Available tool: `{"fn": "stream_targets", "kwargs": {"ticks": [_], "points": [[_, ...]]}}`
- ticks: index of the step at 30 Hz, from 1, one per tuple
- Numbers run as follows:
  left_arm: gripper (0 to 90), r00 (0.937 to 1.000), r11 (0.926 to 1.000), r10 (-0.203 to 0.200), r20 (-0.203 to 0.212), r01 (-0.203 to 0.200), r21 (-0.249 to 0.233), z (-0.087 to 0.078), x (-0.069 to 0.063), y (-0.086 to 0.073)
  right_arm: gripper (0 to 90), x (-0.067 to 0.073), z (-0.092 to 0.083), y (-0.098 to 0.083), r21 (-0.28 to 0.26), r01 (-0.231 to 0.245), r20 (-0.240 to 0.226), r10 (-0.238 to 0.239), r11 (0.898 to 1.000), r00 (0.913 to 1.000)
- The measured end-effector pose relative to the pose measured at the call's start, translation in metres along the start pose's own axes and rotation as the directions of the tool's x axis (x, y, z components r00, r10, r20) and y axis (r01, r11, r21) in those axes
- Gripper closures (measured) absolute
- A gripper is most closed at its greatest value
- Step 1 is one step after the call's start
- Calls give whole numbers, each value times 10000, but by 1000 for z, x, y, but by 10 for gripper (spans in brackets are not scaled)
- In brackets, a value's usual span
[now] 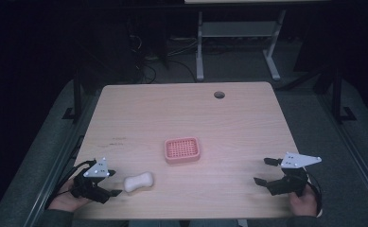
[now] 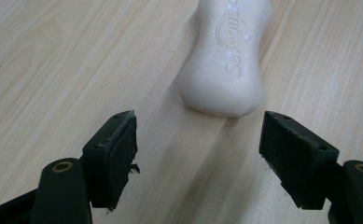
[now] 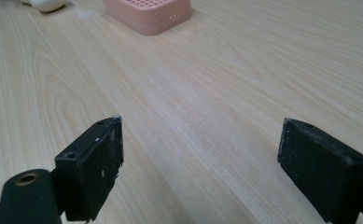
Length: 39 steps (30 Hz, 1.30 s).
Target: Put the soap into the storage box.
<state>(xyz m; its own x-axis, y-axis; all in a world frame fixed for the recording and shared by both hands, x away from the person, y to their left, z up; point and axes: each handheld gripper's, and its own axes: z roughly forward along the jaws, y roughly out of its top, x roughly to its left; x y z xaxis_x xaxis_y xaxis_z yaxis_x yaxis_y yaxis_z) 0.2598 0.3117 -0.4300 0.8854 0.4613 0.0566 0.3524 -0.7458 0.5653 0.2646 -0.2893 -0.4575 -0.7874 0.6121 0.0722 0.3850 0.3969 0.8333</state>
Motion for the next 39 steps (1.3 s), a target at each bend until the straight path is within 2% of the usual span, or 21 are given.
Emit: {"fn": "stream_targets", "kwargs": {"ticks": [19, 39], "points": [[272, 9996, 9993, 277, 101, -279, 247, 6, -4, 10, 135, 2, 2, 2, 66, 146, -102, -145, 9999, 9998], [270, 9985, 9984, 500, 234, -506, 270, 10, -5, 20, 135, 4, 5, 3, 32, 223, -216, -222, 9997, 9995]]}}
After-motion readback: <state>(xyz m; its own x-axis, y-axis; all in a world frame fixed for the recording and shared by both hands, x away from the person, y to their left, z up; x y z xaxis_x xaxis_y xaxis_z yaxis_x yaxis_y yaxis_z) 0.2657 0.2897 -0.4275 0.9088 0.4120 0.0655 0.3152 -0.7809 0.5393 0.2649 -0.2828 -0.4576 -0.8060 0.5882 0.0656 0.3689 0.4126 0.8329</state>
